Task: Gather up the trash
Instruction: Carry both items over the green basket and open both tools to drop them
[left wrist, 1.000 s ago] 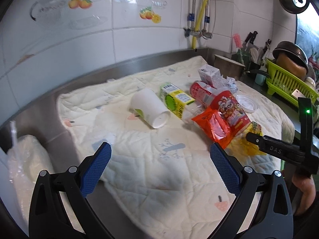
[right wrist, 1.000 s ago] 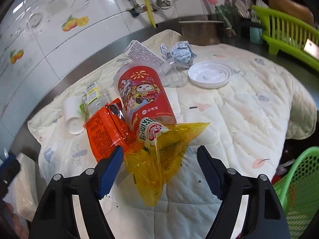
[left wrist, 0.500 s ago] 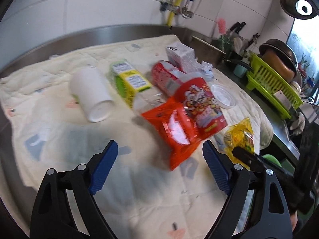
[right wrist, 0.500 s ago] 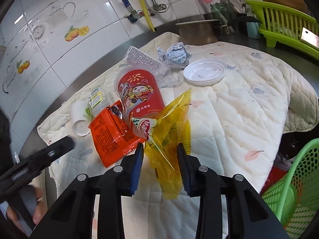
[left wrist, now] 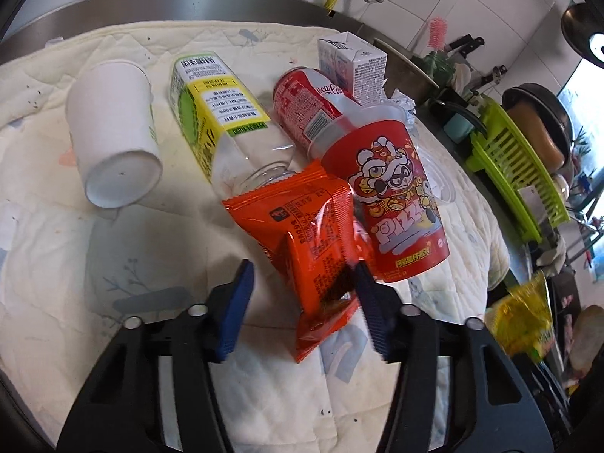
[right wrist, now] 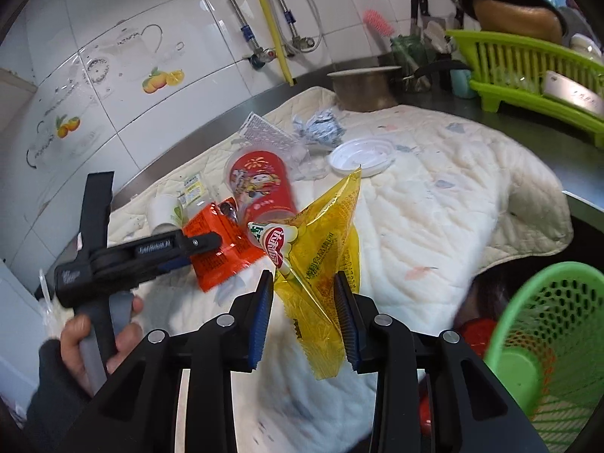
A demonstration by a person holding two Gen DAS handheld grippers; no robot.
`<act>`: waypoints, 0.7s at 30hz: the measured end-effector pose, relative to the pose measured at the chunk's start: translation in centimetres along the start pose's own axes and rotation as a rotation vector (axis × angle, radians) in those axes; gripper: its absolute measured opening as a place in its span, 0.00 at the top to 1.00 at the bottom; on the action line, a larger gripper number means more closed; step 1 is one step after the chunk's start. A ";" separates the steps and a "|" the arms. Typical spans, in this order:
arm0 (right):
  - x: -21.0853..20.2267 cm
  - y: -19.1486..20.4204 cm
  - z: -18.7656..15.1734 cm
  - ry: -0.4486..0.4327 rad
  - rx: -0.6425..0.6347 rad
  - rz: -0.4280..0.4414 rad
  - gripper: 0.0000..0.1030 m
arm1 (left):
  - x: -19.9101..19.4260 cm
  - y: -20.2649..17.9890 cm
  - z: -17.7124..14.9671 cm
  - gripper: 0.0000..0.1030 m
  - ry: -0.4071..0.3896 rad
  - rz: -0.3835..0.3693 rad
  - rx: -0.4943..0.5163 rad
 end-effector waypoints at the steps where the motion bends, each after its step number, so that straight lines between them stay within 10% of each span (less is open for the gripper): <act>1: -0.7 -0.4 -0.2 -0.009 -0.001 -0.013 0.69 | 0.1 -0.1 0.0 0.61 -0.003 -0.010 0.002; 9: -5.5 -6.1 -1.6 -0.067 0.020 -0.178 0.69 | -1.8 -0.4 -0.7 0.87 -0.040 -0.029 0.010; 21: -9.5 -17.8 -5.0 -0.056 0.179 -0.430 0.65 | -8.8 -3.4 -3.0 0.89 -0.110 -0.067 0.106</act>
Point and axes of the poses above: each gripper's, at about its wrist camera, not at the fingertips, and x roughly the way its jaws point, y to its left, z to its top, the point moved 4 cm from there along x, roughly the way its jaws point, and after that the axes turned 10 degrees about x, right-handed, at the moved point
